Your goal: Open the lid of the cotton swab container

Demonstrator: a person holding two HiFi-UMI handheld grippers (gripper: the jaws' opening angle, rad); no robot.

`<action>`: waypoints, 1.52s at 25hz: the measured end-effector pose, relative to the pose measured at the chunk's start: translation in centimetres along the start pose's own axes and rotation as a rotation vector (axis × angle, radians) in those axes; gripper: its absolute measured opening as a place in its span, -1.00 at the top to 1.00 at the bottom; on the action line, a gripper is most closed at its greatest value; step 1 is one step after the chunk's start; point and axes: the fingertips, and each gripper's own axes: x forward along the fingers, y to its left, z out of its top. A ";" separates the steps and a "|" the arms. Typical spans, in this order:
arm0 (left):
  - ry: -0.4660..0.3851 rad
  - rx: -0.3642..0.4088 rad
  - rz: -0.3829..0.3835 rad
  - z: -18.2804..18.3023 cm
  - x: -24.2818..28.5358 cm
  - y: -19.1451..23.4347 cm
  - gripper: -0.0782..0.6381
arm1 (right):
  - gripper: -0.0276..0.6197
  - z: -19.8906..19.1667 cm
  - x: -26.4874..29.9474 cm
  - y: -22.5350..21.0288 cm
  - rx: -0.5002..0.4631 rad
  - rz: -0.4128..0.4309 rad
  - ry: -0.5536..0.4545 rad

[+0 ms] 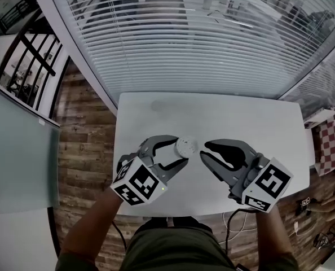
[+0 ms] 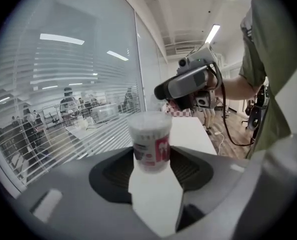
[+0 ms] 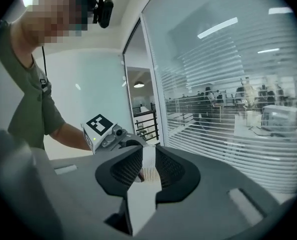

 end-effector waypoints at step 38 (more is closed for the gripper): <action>0.046 0.027 -0.003 -1.3 -2.0 -2.2 0.13 | 0.05 -4.9 6.2 4.5 -0.411 0.312 0.656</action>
